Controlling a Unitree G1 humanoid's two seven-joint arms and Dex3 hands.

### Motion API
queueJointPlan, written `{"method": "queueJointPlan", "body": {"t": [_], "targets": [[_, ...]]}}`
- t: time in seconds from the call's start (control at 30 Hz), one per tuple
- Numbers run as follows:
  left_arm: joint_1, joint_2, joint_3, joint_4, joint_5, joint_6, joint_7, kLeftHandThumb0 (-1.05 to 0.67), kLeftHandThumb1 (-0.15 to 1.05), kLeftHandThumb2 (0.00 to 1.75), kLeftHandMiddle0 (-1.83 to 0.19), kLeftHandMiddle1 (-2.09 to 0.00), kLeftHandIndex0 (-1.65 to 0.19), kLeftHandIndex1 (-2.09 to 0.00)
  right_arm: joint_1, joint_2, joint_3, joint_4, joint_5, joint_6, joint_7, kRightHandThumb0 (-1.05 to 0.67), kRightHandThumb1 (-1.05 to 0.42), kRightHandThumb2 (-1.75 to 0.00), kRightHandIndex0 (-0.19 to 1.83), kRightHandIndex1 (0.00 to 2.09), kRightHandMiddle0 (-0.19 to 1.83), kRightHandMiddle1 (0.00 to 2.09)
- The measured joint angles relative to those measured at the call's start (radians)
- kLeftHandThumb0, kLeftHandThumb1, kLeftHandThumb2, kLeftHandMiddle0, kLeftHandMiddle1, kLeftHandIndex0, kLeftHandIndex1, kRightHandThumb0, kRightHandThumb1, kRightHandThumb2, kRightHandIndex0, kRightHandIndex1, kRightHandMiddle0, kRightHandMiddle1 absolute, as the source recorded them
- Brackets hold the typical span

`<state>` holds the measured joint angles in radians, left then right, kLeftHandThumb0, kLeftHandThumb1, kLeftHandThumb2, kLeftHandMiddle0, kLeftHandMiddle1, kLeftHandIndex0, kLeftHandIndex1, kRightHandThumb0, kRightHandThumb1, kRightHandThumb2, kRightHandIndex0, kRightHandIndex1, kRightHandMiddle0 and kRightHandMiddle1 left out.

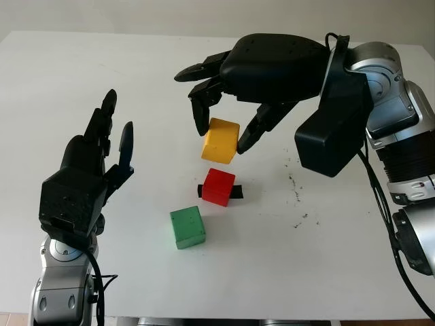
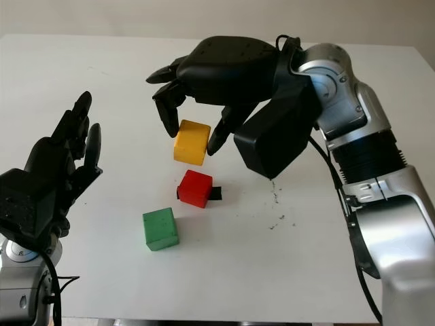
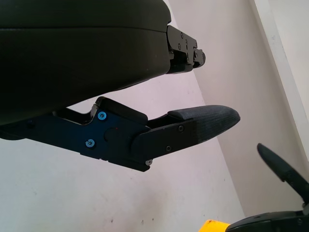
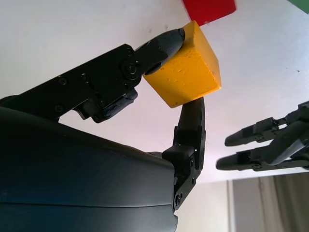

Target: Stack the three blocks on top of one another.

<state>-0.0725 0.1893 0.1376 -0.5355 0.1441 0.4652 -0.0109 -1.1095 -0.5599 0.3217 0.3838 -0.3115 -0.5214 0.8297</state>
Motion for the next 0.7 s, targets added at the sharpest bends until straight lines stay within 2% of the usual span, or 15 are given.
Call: {"method": "queueJointPlan", "body": {"t": [0.27,0.43,0.57,0.7], "targets": [[0.001,-0.002,-0.001,0.0,0.003,0.0,0.002,-0.78,1.05,0.67,0.01,-0.05,-0.09,-0.06,0.074,0.022,0.0,-0.082,0.015,0.242,0.068,-0.35,-0.97,-0.05,0.19,0.05,0.33,1.44],[0.005,-0.002,-0.002,0.0,0.004,0.001,0.001,-0.78,1.05,0.67,0.01,-0.05,-0.09,-0.05,0.113,0.04,-0.001,-0.137,0.042,0.402,0.094,-0.36,-0.96,-0.05,0.18,0.05,0.33,1.46],[0.007,-0.001,-0.002,0.0,0.005,0.001,-0.001,-0.77,1.05,0.68,0.02,-0.05,-0.08,-0.05,0.129,0.042,-0.001,-0.169,0.037,0.462,0.094,-0.37,-0.98,-0.06,0.17,0.04,0.29,1.51],[0.011,0.001,-0.004,0.0,0.005,0.0,-0.005,-0.77,1.05,0.69,0.01,-0.05,-0.09,-0.05,0.14,0.042,-0.001,-0.19,0.027,0.449,0.088,-0.36,-0.99,-0.06,0.17,0.05,0.27,1.56]]}}
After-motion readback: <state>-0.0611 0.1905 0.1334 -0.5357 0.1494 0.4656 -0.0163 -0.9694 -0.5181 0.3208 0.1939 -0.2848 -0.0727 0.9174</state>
